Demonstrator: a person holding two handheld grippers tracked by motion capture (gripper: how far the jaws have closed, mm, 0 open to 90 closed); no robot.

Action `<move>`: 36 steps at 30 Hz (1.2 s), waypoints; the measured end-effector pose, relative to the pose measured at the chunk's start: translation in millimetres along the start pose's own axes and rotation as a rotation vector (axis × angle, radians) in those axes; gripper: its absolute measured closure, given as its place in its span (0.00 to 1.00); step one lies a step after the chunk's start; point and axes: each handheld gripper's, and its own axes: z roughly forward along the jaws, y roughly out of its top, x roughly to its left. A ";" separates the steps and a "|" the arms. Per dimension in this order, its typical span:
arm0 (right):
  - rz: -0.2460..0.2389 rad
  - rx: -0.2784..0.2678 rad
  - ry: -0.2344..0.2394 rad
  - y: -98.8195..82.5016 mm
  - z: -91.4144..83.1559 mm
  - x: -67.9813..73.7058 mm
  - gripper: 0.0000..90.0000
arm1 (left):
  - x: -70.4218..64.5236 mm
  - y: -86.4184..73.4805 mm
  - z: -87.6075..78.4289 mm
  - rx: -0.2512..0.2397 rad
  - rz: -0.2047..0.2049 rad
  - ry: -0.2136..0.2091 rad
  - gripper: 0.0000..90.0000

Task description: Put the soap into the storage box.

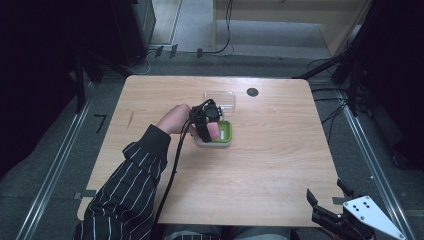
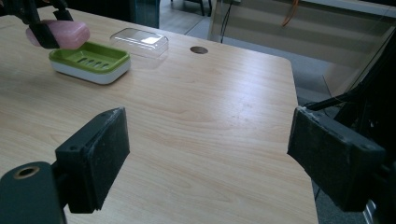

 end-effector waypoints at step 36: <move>-0.004 0.002 -0.003 0.1 -1.3 1.0 0.14 | 20.1 14.7 31.7 0.013 0.071 0.028 0.43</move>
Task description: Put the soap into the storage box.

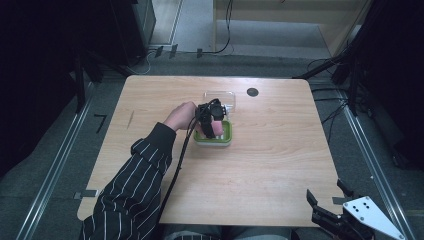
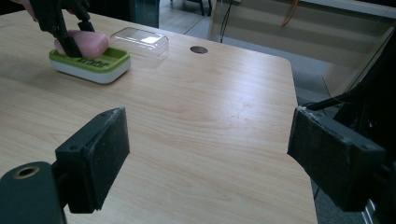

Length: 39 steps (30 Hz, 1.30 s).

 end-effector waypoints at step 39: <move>-0.002 -0.001 0.000 0.5 1.1 0.3 0.14 | 9.5 -0.7 25.6 -0.005 -0.014 -0.008 0.42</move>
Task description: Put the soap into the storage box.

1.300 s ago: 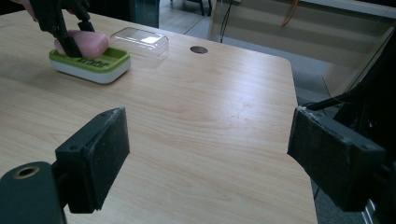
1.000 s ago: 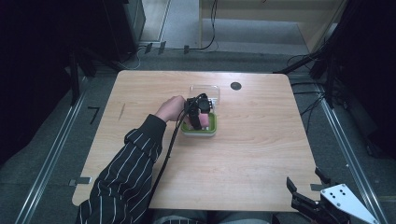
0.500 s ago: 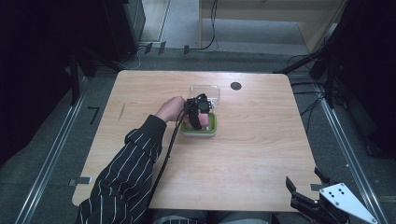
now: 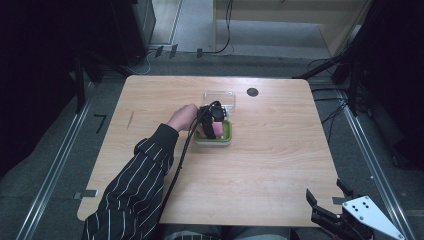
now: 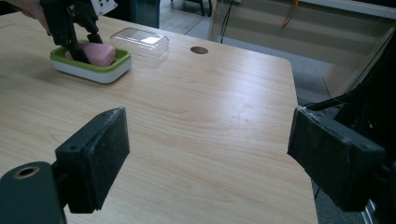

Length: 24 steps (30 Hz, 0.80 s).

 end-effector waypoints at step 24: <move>-0.003 -0.001 0.004 0.4 0.2 0.7 0.14 | -0.1 -1.6 -11.8 -0.036 -0.027 0.024 0.31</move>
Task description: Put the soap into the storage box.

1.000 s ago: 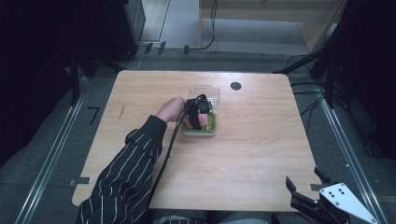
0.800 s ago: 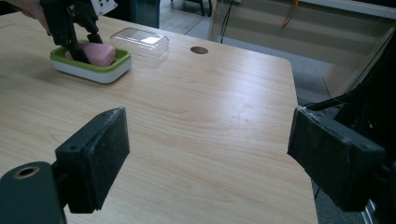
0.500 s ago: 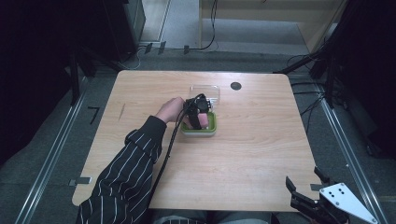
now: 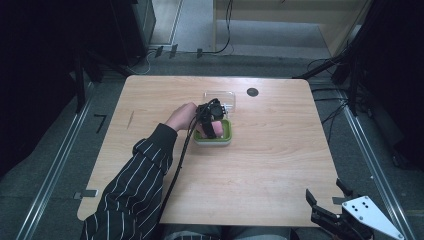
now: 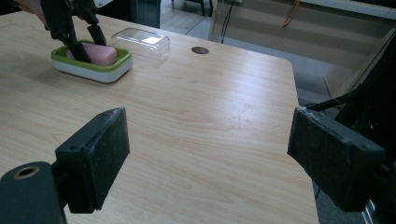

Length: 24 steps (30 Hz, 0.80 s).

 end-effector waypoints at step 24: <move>0.005 -0.006 0.005 0.6 0.4 0.5 0.14 | -17.1 -27.1 -29.8 0.080 -0.275 -0.003 0.08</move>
